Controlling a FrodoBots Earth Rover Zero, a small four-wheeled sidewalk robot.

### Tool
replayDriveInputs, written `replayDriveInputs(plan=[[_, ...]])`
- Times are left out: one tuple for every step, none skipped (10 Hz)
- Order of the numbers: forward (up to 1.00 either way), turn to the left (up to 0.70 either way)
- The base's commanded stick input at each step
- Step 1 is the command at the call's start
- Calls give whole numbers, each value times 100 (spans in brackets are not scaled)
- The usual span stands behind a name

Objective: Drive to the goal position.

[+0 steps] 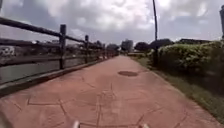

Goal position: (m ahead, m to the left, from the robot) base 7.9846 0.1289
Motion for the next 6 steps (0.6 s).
replayDriveInputs(plan=[[68, 0], [70, 0], [70, 0], [70, 0], [70, -1], [70, -12]])
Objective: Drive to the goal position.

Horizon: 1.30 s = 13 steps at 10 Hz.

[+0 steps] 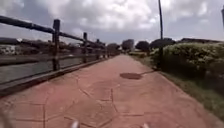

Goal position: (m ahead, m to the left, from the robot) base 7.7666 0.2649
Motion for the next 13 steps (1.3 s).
replayDriveInputs(plan=[[70, -25], [70, -34], [70, -34], [70, -12], [70, 0], [70, 0], [70, 0], [70, 0], [70, 0], [70, 0], [70, 0], [70, 0], [70, 0]])
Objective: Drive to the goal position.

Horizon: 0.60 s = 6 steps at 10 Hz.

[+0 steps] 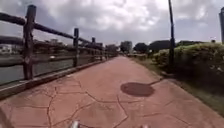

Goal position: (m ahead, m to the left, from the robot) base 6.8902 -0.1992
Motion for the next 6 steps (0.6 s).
replayDriveInputs(plan=[[70, 0], [70, 0], [70, -1], [70, -13], [70, -35], [70, -35]])
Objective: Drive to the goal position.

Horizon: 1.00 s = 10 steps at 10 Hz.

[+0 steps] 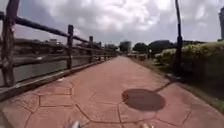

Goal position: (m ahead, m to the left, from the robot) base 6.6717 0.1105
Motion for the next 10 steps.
replayDriveInputs(plan=[[70, -32], [70, -16], [70, 0], [70, 0], [70, 0], [70, 0], [70, 0], [70, 0], [70, 0], [70, 0]])
